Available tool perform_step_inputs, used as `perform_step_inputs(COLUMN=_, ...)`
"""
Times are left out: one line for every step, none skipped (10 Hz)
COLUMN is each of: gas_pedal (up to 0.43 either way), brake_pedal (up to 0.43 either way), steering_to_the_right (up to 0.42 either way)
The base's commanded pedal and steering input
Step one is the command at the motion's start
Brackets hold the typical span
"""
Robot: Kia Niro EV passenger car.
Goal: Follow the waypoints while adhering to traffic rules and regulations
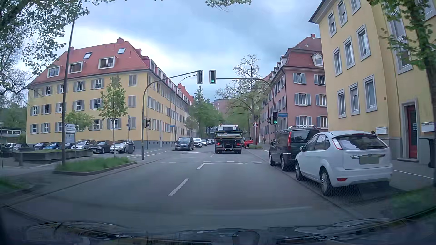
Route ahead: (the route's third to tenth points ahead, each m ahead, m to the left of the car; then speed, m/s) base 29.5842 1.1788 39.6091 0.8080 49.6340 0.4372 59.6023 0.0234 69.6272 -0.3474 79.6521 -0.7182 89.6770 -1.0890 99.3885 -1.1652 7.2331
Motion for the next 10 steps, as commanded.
perform_step_inputs(gas_pedal=0.11, brake_pedal=0.0, steering_to_the_right=0.001)
perform_step_inputs(gas_pedal=0.11, brake_pedal=0.0, steering_to_the_right=0.001)
perform_step_inputs(gas_pedal=0.11, brake_pedal=0.0, steering_to_the_right=0.002)
perform_step_inputs(gas_pedal=0.11, brake_pedal=0.0, steering_to_the_right=0.003)
perform_step_inputs(gas_pedal=0.11, brake_pedal=0.0, steering_to_the_right=0.003)
perform_step_inputs(gas_pedal=0.11, brake_pedal=0.0, steering_to_the_right=0.006)
perform_step_inputs(gas_pedal=0.11, brake_pedal=0.0, steering_to_the_right=0.009)
perform_step_inputs(gas_pedal=0.098, brake_pedal=0.0, steering_to_the_right=0.009)
perform_step_inputs(gas_pedal=0.098, brake_pedal=0.0, steering_to_the_right=0.009)
perform_step_inputs(gas_pedal=0.098, brake_pedal=0.0, steering_to_the_right=0.009)
